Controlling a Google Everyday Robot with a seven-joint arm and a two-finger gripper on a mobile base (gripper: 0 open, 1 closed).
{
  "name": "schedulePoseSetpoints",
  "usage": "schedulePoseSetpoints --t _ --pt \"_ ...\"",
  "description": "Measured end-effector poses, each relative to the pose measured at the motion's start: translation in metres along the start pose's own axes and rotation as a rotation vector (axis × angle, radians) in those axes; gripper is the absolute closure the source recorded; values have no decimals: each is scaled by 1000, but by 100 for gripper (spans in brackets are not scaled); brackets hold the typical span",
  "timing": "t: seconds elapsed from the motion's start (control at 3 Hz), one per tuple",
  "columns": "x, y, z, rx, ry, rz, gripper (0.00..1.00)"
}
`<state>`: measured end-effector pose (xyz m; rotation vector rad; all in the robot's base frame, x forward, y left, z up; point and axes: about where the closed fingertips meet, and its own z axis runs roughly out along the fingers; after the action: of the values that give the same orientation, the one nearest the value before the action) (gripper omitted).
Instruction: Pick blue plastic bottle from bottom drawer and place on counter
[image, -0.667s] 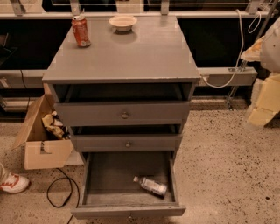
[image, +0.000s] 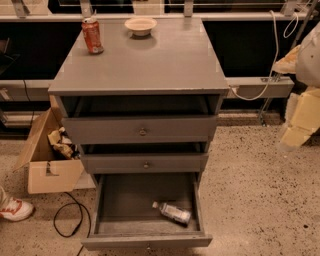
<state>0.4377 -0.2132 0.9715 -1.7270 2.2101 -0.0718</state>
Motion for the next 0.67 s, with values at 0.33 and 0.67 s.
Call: schedulePoseSetpoints --t 0.33,0.67 --pt "-1 7 30 -56 -50 -4 0" --pt "-5 27 79 -155 -124 13 0"
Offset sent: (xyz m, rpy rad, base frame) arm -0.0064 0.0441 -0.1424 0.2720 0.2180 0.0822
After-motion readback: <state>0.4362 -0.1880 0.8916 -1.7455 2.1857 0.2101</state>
